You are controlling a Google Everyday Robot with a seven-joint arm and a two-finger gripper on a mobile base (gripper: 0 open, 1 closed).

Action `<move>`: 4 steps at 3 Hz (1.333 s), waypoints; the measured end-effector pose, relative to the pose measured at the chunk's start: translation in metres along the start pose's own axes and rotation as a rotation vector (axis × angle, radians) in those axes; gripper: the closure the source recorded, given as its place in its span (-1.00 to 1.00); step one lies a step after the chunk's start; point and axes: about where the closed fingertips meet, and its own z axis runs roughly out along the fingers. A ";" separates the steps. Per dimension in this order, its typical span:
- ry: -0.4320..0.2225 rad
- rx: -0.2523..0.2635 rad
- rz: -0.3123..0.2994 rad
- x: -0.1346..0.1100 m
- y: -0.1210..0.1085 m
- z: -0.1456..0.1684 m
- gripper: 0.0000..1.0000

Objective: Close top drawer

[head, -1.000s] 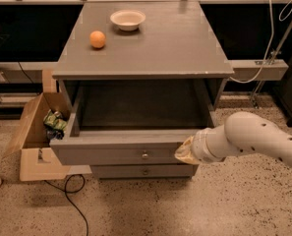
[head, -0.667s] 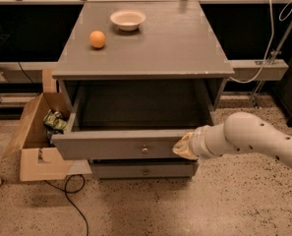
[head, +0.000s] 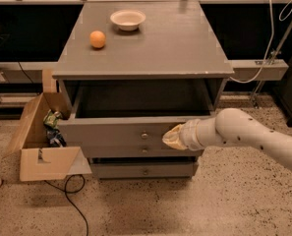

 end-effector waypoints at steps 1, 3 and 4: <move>-0.005 -0.003 0.001 0.001 -0.003 0.002 1.00; -0.056 -0.018 0.002 0.012 -0.042 0.029 1.00; -0.072 -0.012 -0.009 0.010 -0.062 0.038 1.00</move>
Offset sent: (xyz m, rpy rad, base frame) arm 0.0348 -0.0052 -0.0167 0.0535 0.0034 0.0229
